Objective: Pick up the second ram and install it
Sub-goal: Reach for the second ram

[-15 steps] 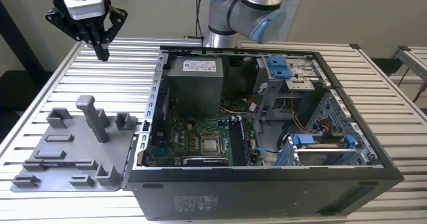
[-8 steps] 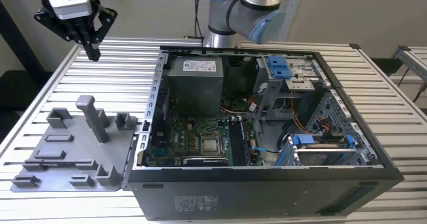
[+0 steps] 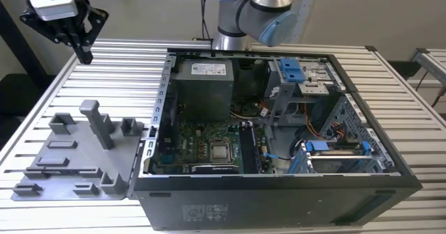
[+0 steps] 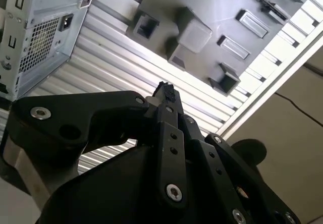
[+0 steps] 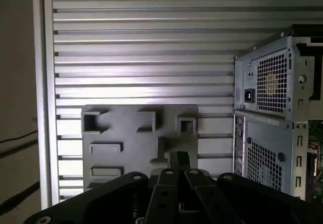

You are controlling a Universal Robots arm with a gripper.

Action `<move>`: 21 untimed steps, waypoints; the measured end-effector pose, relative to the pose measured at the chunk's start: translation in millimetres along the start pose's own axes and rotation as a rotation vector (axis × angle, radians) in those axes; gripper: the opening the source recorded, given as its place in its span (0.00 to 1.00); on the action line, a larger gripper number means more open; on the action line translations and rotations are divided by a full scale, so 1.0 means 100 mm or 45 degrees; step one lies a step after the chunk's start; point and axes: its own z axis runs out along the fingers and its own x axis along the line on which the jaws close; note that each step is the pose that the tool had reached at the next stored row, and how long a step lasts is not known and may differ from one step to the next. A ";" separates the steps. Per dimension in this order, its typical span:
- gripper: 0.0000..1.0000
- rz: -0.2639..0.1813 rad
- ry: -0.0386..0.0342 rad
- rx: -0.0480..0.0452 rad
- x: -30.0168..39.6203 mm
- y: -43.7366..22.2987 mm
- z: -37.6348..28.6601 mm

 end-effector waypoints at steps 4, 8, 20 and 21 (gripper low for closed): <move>0.11 -0.002 0.0001 -0.001 0.129 -0.036 -0.003; 0.11 -0.005 0.0002 -0.004 0.264 -0.076 -0.006; 0.11 -0.012 0.0004 -0.009 0.531 -0.110 -0.010; 0.11 -0.012 0.0004 -0.009 0.531 -0.110 -0.010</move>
